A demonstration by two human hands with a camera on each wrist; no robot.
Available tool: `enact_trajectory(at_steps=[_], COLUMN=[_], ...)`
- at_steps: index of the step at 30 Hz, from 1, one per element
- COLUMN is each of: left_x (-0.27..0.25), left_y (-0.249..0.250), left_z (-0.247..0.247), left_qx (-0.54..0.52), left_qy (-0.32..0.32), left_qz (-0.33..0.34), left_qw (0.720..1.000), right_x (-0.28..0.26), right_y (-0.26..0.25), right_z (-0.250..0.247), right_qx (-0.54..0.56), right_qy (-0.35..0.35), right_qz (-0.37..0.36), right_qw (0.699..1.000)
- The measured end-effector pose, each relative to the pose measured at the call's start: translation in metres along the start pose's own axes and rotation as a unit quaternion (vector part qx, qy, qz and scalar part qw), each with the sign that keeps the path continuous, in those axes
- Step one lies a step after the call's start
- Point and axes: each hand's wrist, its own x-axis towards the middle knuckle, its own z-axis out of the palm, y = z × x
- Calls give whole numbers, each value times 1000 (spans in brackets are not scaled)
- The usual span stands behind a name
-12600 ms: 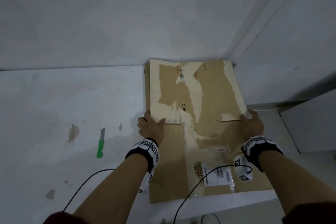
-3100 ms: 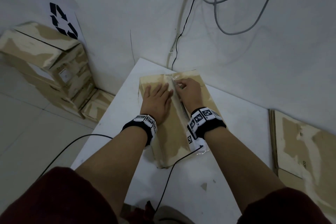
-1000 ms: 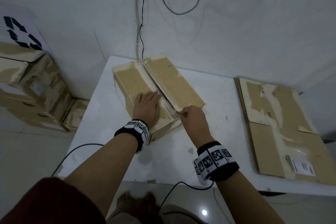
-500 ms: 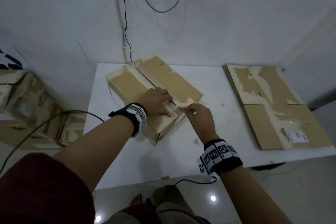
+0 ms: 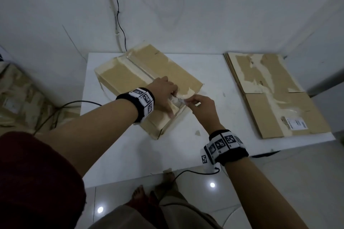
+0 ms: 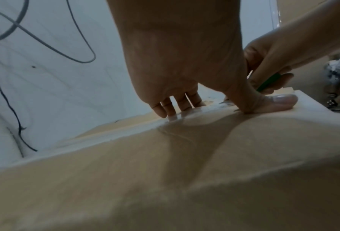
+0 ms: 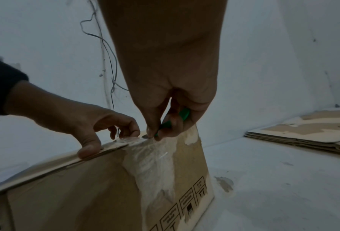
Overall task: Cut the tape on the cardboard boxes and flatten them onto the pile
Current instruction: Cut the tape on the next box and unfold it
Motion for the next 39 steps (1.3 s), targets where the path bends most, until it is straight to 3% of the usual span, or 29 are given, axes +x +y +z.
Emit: enact_trajectory(at_steps=[7, 20, 27, 36, 39], left_x=[-8, -17, -23, -23, -20], left_y=[3, 11, 11, 15, 17], left_z=[8, 10, 9, 3, 4], left_qx=[-13, -17, -9, -106, -106], left_qy=[18, 24, 21, 16, 12], left_qz=[-14, -50, -36, -58, -55], left_qw=[1000, 998, 999, 992, 993], right_x=[-6, -26, -35, -41, -39], right_y=[-6, -7, -5, -4, -4], right_z=[-6, 8, 15, 19, 8], right_qx=[2, 97, 112, 96, 88], right_qy=[-27, 26, 40, 58, 106], right_qz=[32, 100, 89, 74, 45], right_qw=[999, 990, 989, 991, 989])
